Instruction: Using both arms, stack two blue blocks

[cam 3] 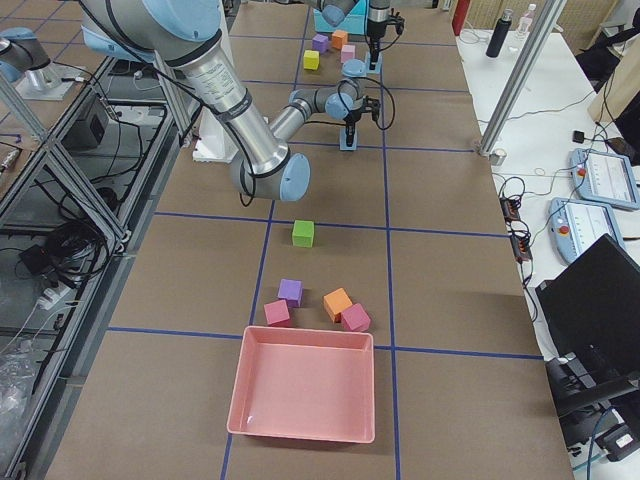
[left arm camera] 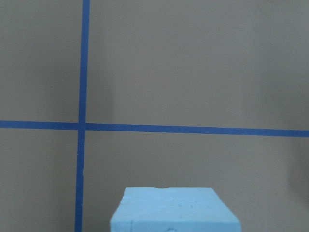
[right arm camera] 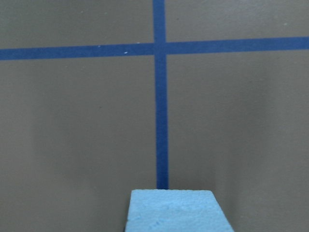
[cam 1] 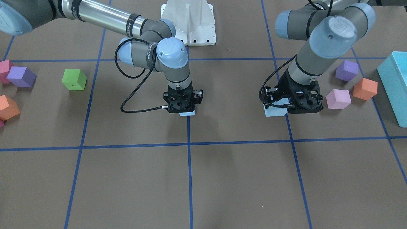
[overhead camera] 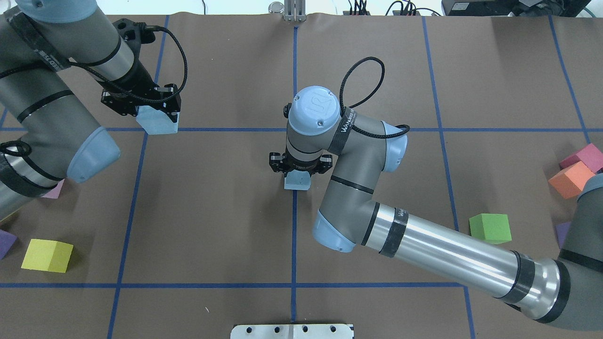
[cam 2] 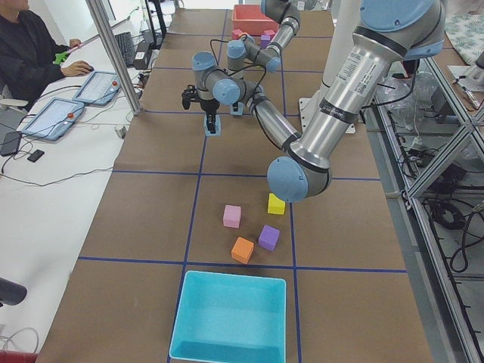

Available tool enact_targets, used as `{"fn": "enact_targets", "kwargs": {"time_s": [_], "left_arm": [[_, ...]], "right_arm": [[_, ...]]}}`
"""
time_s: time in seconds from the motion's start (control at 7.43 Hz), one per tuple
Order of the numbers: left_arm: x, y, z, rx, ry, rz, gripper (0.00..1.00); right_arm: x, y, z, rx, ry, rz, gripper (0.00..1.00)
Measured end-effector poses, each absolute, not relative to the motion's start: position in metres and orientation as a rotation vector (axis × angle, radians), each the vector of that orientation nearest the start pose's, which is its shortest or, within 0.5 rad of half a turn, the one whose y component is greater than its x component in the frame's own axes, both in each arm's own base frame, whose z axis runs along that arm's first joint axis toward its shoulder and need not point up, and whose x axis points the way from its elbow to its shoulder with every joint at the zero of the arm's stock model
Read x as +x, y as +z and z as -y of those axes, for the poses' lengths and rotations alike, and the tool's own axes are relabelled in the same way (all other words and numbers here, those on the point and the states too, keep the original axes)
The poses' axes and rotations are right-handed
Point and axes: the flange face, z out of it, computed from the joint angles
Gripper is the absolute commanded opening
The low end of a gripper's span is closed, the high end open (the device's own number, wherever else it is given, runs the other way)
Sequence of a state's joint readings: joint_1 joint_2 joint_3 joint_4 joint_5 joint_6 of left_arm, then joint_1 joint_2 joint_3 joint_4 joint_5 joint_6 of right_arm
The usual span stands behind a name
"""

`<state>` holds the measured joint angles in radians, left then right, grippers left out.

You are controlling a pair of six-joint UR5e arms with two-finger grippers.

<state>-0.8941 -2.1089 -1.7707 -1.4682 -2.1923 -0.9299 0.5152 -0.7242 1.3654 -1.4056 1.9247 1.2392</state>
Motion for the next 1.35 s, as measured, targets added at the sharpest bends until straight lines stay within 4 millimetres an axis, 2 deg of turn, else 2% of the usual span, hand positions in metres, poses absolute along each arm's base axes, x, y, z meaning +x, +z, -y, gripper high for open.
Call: {"fn": "enact_targets", "kwargs": {"time_s": [0.13, 0.27, 0.54, 0.67, 0.81, 1.08, 1.35], "left_arm": [[0.342, 0.267, 0.542, -0.006, -0.042, -0.860, 0.32], [0.343, 0.267, 0.541, -0.007, -0.043, -0.860, 0.32], [0.349, 0.264, 0.538, -0.014, -0.043, -0.862, 0.32], [0.363, 0.259, 0.534, -0.026, -0.046, -0.863, 0.32], [0.380, 0.249, 0.530, -0.042, -0.053, -0.866, 0.32], [0.420, 0.220, 0.519, -0.063, -0.089, -0.870, 0.32], [0.471, 0.186, 0.506, -0.074, -0.127, -0.862, 0.32]], "right_arm": [[-0.626, 0.200, 0.463, 0.026, 0.031, 0.862, 0.90], [-0.630, 0.199, 0.461, 0.030, 0.030, 0.859, 1.00], [-0.626, 0.197, 0.464, 0.041, 0.018, 0.864, 1.00], [-0.603, 0.199, 0.480, 0.044, 0.000, 0.879, 1.00], [-0.558, 0.217, 0.507, 0.042, -0.036, 0.896, 1.00], [-0.428, 0.295, 0.561, 0.066, -0.129, 0.908, 1.00], [-0.299, 0.368, 0.600, 0.097, -0.181, 0.908, 1.00]]}}
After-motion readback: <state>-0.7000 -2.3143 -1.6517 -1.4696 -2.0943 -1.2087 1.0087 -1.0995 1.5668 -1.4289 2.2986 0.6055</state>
